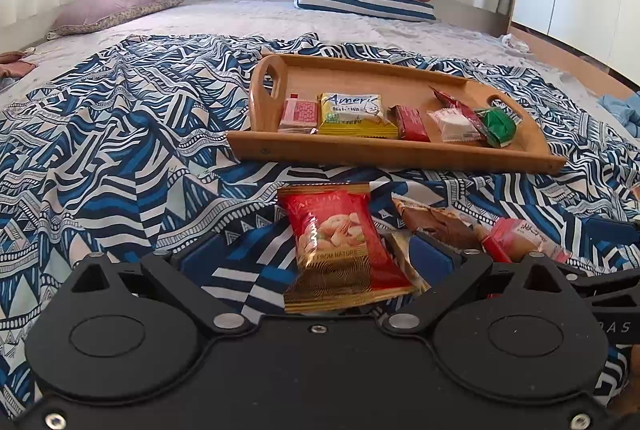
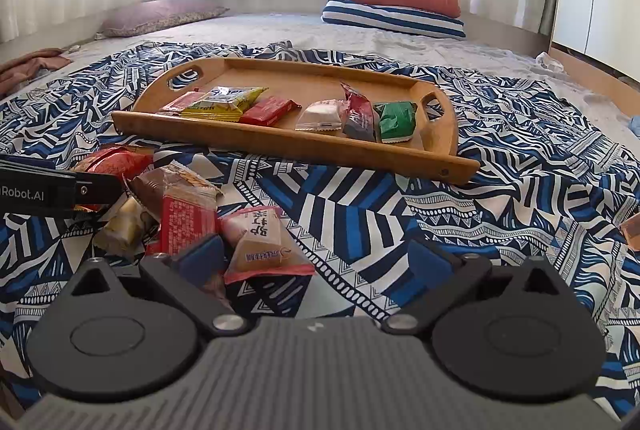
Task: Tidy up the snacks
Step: 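Grasp the red nut packet with the left tool while the right tool grasps a pink-labelled packet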
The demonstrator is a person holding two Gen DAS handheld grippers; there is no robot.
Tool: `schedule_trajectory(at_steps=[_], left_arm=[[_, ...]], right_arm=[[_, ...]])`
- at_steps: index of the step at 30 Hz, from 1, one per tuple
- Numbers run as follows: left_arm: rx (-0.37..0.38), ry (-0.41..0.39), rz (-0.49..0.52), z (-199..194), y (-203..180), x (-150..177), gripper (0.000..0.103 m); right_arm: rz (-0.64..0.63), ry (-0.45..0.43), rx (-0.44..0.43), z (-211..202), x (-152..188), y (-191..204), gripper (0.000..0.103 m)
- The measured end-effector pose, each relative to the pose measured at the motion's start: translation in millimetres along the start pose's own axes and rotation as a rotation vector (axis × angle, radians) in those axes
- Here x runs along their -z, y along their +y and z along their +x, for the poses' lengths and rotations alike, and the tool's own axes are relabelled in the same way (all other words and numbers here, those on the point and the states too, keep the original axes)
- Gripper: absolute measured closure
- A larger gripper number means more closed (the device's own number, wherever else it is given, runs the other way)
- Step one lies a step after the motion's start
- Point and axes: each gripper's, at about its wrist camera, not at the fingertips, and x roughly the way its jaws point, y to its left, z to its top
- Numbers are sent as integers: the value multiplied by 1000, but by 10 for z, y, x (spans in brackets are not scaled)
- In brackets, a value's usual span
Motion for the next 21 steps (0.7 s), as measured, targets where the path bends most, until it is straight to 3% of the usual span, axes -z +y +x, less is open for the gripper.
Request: schedule_trajectory(at_steps=[7, 12, 15, 16, 18, 21], left_arm=[[20, 8, -22, 66, 23, -33, 15], [34, 29, -51, 115, 54, -31, 30], [44, 36, -75, 130, 78, -23, 36], [45, 39, -81, 131, 81, -21, 38], [43, 44, -82, 129, 75, -22, 52], [36, 43, -77, 101, 47, -28, 57]], right_arm=[[-15, -6, -2, 55, -50, 55, 0], [-6, -8, -16, 89, -80, 73, 3], [5, -5, -24, 106, -84, 85, 7], [8, -3, -28, 107, -85, 87, 10], [12, 0, -41, 106, -87, 94, 15], [14, 1, -65, 95, -82, 124, 28]])
